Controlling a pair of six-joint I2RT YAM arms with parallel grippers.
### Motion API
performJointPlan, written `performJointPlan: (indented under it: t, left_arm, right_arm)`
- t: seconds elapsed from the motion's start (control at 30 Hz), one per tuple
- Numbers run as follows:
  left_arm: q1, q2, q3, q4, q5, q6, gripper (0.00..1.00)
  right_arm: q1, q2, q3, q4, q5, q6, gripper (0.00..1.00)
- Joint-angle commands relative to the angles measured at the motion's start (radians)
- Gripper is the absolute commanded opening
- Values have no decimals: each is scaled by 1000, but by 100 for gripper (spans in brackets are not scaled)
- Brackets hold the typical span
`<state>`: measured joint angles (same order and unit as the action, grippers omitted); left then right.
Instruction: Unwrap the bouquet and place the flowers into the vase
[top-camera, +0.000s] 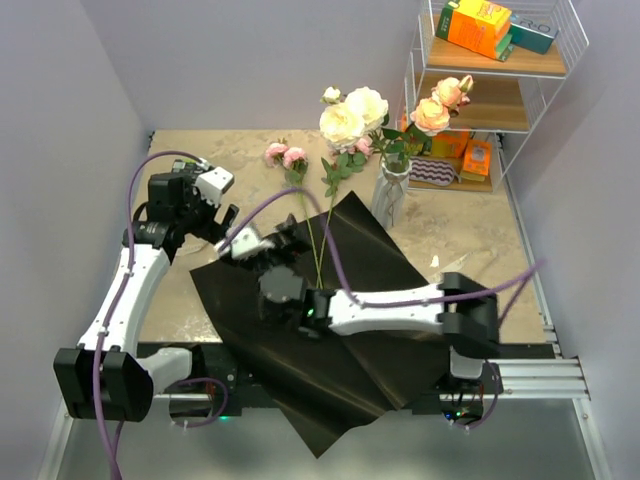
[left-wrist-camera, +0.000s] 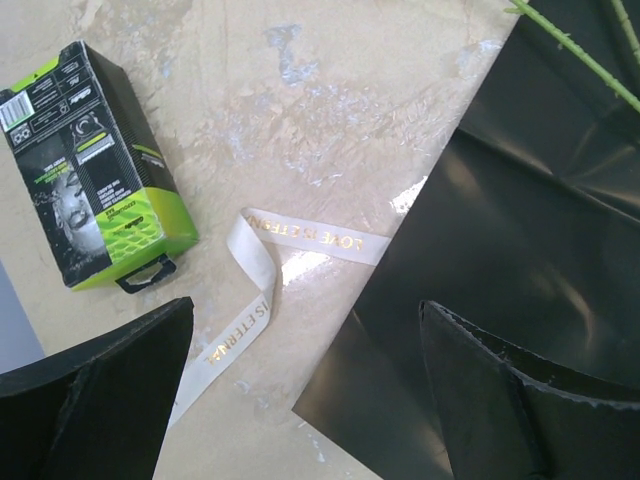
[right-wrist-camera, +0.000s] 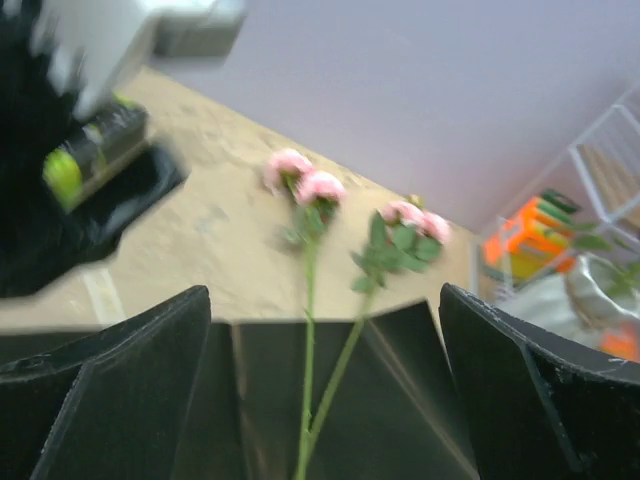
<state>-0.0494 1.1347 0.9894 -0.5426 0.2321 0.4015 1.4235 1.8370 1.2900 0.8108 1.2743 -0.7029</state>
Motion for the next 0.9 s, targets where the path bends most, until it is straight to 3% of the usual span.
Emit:
performJointPlan:
  t: [0.0,0.1,0.2,0.33,0.53,0.87]
  left_arm:
    - [19,7,37,56,-27,-27,99]
    - [40,29,35,82,-46,-44,99]
    - [81,66,54,95,-43,-87,99]
    - [108,63,71,116,-14,-127,99]
    - [112,22,77,116,68,-128,99]
    - [112,2,61,89,113,-104,99]
  right_arm:
    - [-120,-193,71,-531,-305,615,99]
    - [-144,-162,100,-633,-392,615,99]
    - [-210,-156,105,-749,-456,736,99]
    - [-339,-141,54,-821,-685,878,96]
    - [-423,24,134,-941,-737,911,74]
    - [-503,194,187,-898,-782,922,74]
